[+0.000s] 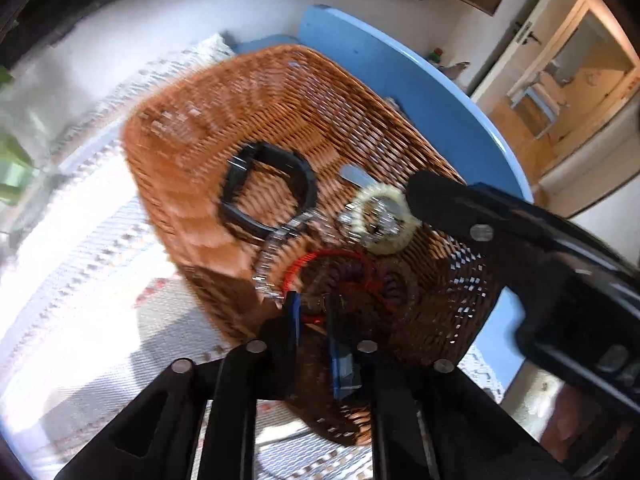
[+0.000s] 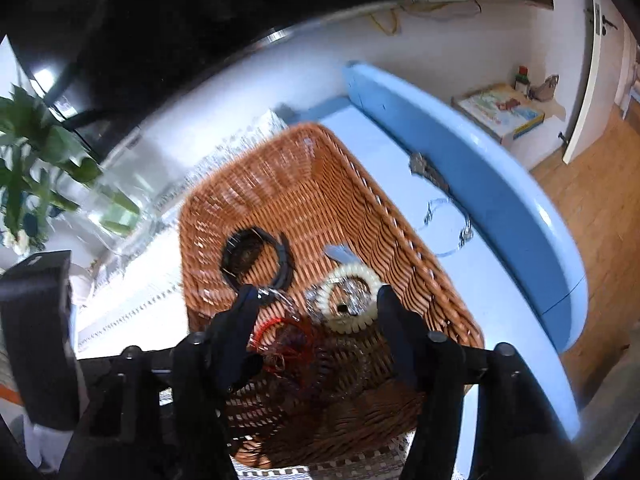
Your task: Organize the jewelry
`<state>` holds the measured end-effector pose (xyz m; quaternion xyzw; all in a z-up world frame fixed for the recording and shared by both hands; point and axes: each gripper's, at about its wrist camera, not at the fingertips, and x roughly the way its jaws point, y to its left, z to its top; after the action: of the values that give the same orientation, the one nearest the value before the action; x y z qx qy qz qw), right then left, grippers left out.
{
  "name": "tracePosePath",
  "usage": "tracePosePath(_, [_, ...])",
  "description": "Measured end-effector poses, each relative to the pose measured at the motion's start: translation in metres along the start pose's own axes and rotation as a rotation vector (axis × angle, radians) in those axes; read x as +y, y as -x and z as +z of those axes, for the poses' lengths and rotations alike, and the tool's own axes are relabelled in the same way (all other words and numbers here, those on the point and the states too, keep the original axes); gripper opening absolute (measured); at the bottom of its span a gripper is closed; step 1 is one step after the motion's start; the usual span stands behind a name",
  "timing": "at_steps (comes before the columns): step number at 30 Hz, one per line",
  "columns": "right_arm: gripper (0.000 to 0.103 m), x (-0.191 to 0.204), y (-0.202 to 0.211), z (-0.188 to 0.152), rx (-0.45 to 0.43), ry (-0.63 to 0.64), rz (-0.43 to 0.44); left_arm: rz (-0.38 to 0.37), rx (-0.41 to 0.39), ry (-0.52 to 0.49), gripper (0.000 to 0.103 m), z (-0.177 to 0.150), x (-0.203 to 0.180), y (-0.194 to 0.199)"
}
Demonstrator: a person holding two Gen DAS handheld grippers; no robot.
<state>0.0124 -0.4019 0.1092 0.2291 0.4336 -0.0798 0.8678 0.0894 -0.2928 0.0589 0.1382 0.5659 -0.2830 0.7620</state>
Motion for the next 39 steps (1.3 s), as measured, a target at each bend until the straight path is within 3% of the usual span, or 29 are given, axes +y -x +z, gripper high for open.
tracePosePath(4, [0.078, 0.007, 0.015, 0.011, 0.016, 0.013, -0.036, 0.084, -0.02, 0.036, 0.043, 0.008, 0.005, 0.022])
tracePosePath(9, [0.078, 0.022, 0.02, 0.02, 0.111, 0.087, -0.143, 0.109, -0.013, 0.083, 0.043, 0.01, 0.013, 0.037])
tracePosePath(17, [0.078, 0.041, 0.033, 0.026, 0.107, 0.154, -0.188, 0.14, 0.02, 0.085, 0.043, 0.008, 0.017, 0.036])
tracePosePath(28, [0.078, 0.032, 0.024, 0.025, 0.15, 0.114, -0.207, 0.212, 0.025, 0.053, 0.043, 0.008, 0.013, 0.027])
tracePosePath(39, [0.078, 0.031, 0.02, 0.024, 0.157, 0.116, -0.215, 0.196, 0.016, 0.05, 0.043, 0.008, 0.014, 0.026])
